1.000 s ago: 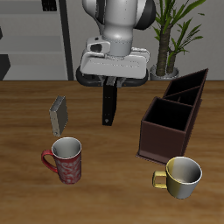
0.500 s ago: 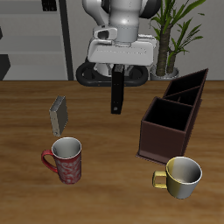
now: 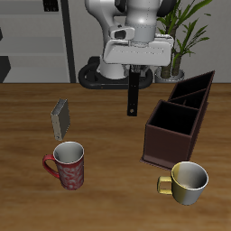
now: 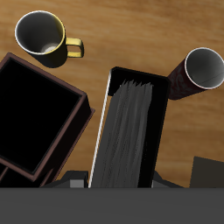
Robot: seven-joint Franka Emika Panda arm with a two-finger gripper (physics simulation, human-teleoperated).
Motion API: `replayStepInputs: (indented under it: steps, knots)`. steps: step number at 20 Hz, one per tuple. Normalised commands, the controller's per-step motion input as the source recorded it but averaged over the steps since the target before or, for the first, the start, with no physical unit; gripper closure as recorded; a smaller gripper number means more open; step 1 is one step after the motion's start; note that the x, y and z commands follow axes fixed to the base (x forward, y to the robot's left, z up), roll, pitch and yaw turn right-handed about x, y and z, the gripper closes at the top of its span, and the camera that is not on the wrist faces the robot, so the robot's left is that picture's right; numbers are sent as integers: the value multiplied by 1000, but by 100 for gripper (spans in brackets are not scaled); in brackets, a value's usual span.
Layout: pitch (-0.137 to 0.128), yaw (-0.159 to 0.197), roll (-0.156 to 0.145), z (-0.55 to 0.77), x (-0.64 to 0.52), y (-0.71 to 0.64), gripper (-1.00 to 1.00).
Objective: Place the black book into the left desk caddy's right compartment
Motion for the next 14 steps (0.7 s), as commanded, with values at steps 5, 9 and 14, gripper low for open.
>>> replayStepInputs:
  steps: [5,9,14]
  knots:
    - [8,9,27,33,5,340,100]
    - [-3,31,51,50,-13,422,100]
    - [-1,1,23,114,59,262,100]
